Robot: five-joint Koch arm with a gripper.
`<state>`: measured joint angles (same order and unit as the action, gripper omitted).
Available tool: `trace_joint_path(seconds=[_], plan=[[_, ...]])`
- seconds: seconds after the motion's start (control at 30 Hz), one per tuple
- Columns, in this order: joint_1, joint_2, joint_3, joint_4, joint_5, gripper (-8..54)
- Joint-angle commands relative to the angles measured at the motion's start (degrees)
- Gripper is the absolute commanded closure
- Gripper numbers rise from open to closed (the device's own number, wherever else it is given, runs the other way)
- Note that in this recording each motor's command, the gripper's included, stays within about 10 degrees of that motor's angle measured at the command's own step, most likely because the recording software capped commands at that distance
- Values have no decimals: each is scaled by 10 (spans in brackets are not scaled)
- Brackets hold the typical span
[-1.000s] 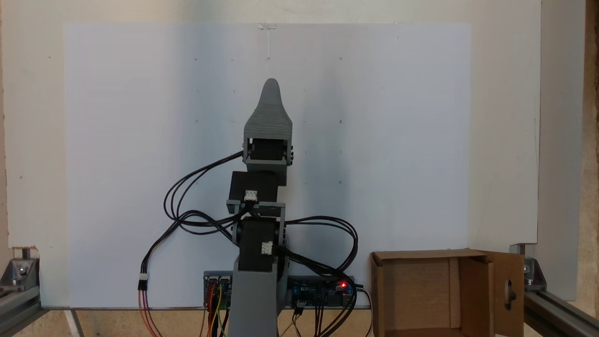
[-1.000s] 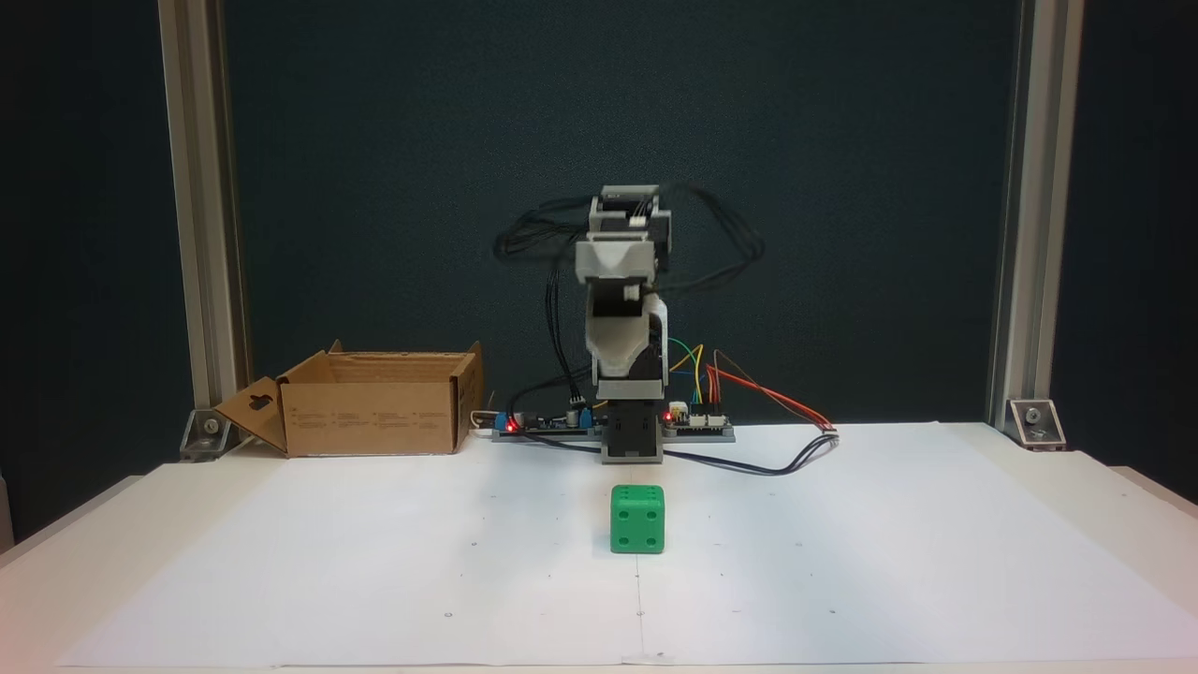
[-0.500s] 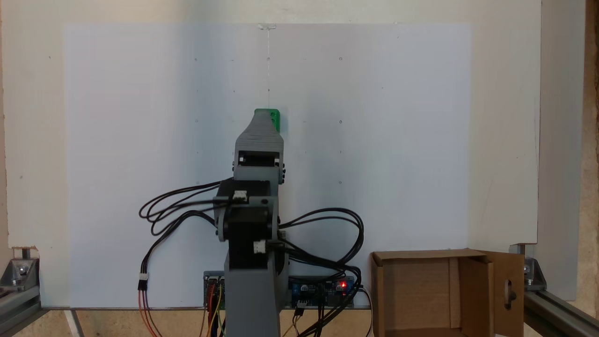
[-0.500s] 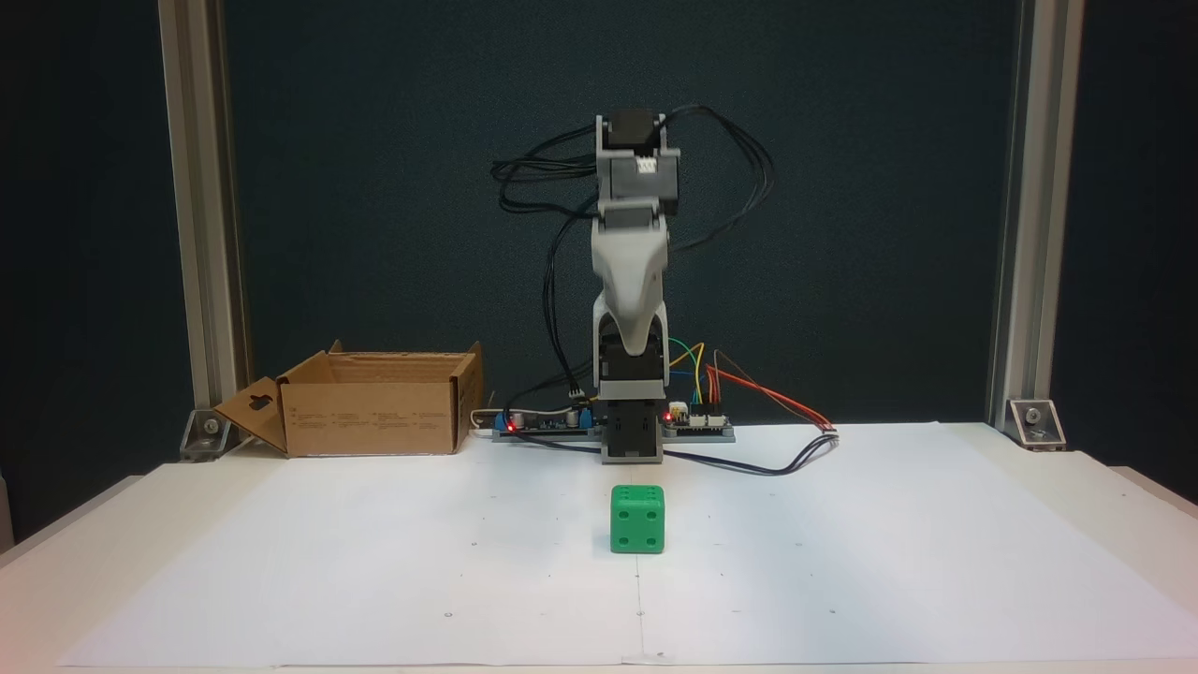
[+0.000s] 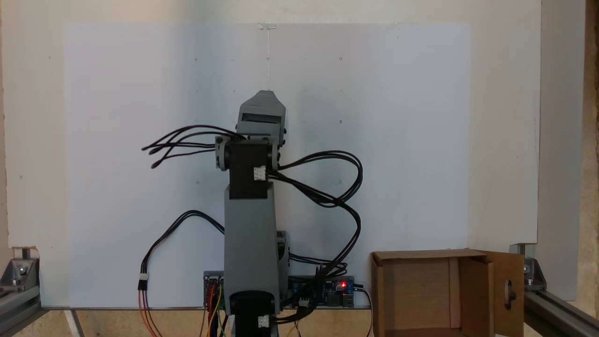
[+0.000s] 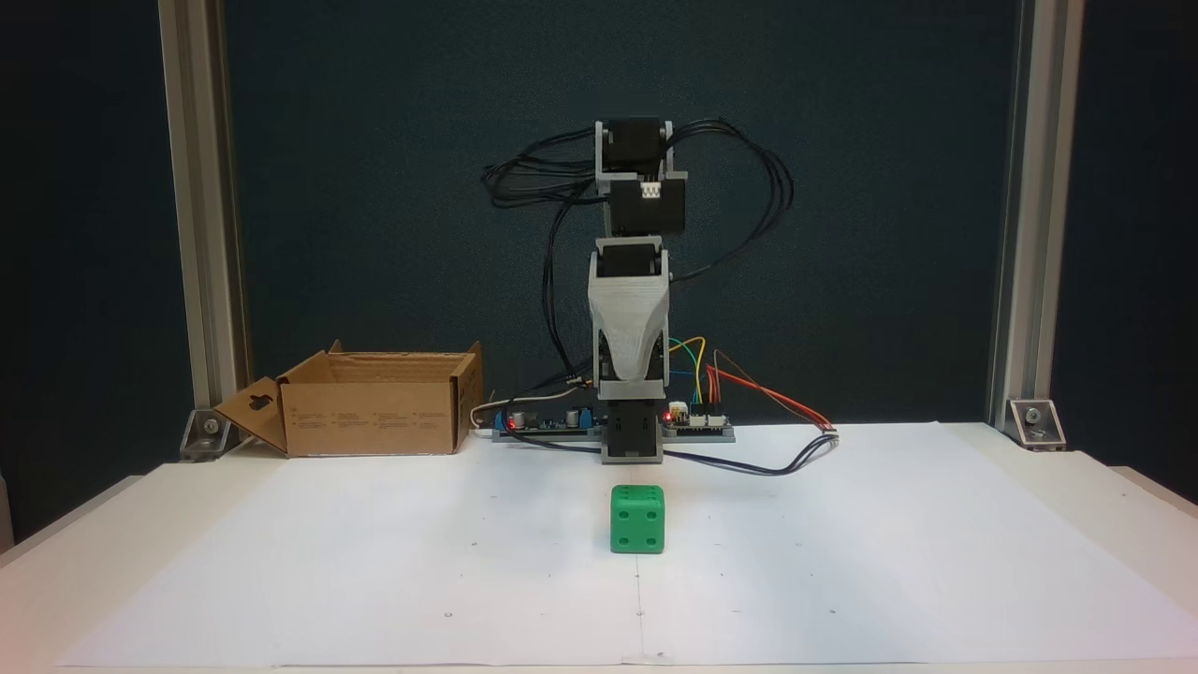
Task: Grasp a green dice and put it in the bin.
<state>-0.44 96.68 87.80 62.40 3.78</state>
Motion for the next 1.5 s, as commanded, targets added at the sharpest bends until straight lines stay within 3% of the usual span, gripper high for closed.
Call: trace_joint_path(seconds=[0.0,1.47], plan=[[-1,0,-47,1,23,19],[0,-27,63,-62,23,34]])
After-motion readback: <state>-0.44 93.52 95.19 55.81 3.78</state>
